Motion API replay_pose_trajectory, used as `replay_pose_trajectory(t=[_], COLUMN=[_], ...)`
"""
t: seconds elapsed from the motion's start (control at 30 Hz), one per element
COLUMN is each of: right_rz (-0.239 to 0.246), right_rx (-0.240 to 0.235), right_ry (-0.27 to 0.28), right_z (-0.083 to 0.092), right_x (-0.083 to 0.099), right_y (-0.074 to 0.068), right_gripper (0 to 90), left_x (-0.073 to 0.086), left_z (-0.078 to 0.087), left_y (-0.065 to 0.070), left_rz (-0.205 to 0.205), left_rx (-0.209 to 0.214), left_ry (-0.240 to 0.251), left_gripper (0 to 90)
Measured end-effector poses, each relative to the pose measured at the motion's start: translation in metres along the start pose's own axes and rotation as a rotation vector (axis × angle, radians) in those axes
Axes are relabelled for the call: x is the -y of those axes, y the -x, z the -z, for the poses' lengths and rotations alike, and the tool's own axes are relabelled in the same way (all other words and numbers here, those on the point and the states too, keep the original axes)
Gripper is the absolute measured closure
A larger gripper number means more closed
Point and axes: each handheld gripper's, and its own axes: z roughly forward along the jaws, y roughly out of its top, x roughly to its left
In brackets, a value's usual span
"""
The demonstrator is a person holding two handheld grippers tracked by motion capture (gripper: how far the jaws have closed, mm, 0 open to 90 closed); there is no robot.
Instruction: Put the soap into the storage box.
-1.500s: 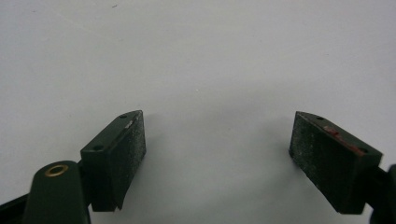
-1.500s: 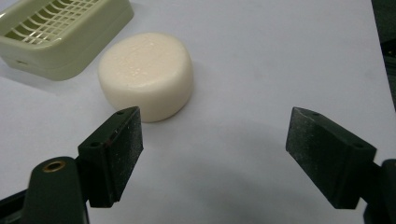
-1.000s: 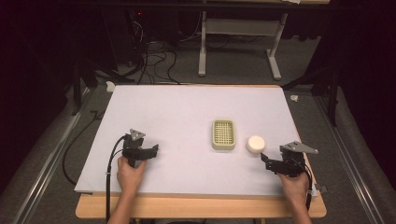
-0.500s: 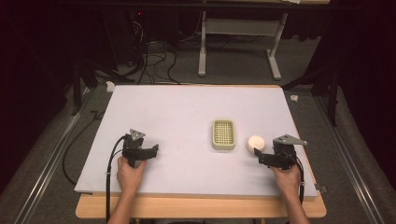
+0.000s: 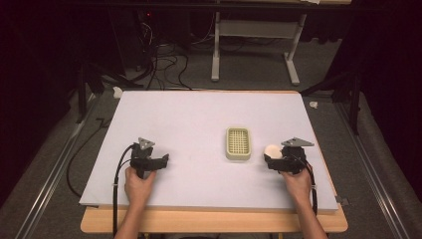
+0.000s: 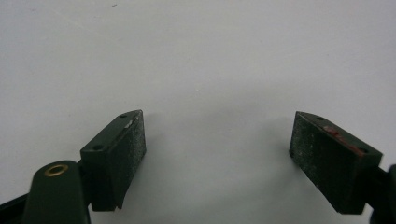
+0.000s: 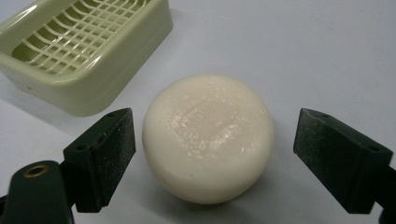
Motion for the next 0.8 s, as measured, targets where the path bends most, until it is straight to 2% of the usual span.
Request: replay_pose_trajectory(t=[0.23,0.67,0.8], right_rz=[-0.012,-0.011,-0.005], right_rx=[-0.009,-0.020,-0.018], right_ry=[-0.026,-0.050,-0.042], right_z=[-0.012,-0.023,-0.023], right_x=[0.001,0.003,0.002], right_y=[0.003,0.002,0.001], right_gripper=[13.1,17.1,19.7], left_x=[0.000,0.000,0.000], left_z=[0.000,0.000,0.000], left_y=[0.000,0.000,0.000], left_rz=[0.000,-0.001,-0.002], left_rx=[0.000,-0.001,-0.002], left_ry=[0.000,0.000,-0.002], left_gripper=[18.9,18.9,19.0])
